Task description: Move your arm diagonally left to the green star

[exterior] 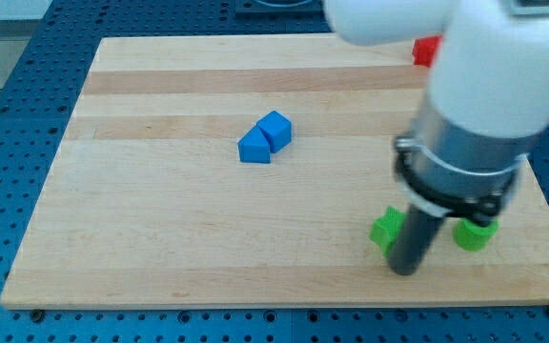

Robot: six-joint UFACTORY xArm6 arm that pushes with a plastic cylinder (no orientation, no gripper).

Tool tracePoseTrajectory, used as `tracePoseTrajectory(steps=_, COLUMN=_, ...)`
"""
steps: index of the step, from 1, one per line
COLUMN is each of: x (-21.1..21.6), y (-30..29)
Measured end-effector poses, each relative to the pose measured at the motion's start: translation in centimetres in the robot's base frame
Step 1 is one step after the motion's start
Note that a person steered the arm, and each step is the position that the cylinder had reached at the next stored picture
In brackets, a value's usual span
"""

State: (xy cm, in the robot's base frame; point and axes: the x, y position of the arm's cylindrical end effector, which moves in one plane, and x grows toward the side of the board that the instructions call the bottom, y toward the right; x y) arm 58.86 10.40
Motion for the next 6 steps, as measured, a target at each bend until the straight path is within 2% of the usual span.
tracePoseTrajectory(steps=2, x=-0.1, y=-0.3)
tracePoseTrajectory(steps=3, x=1.6, y=-6.5)
tracePoseTrajectory(steps=4, x=-2.1, y=-13.6)
tracePoseTrajectory(steps=5, x=-9.1, y=-14.2)
tracePoseTrajectory(steps=6, x=-11.4, y=-9.7)
